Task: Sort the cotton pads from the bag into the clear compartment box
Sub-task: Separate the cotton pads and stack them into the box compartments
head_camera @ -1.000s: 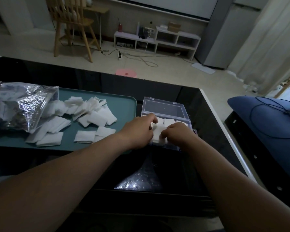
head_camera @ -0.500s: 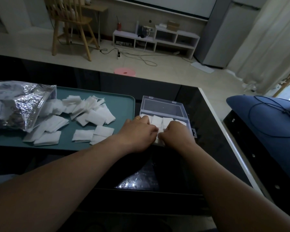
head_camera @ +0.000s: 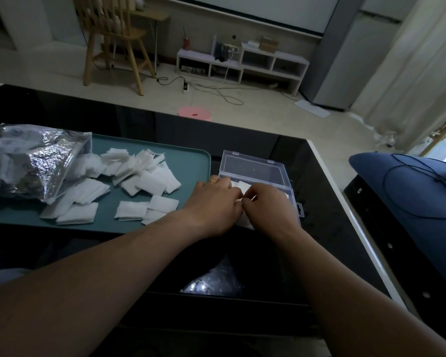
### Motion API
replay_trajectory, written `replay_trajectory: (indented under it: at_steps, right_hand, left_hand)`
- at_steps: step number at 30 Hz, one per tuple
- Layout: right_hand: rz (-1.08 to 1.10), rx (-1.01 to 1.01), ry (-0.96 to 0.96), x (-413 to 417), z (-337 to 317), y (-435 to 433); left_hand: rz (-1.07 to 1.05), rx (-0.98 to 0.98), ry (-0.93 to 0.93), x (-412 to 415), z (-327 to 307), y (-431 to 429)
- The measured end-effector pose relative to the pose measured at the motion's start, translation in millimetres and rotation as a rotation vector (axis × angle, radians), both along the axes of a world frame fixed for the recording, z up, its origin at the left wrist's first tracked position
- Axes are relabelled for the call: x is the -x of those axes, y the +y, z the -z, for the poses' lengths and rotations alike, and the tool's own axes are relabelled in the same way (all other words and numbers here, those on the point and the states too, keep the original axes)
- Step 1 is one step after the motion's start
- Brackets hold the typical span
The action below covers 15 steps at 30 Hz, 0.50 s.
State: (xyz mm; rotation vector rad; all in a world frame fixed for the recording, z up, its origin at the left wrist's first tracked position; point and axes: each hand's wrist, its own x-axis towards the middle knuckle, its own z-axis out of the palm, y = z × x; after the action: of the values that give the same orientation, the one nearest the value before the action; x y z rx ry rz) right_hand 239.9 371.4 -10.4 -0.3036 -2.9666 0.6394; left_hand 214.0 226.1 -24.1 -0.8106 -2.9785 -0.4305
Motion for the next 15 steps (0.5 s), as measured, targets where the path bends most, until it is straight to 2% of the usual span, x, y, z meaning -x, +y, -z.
replay_trajectory:
  at_steps: [5,9,15]
  right_hand:
    - [-0.029,0.055,0.120,2.8,-6.1,-18.0]
    - [-0.152,0.123,0.176,11.1,-15.9,-49.0]
    - [-0.337,0.108,0.139,38.8,-19.7,-109.5]
  left_hand:
    - [-0.029,-0.182,0.059,1.2,-19.2,-30.9]
    - [-0.159,-0.418,0.048,10.9,-47.4,-94.8]
    - [-0.435,-0.465,-0.014,31.3,-55.4,-198.8]
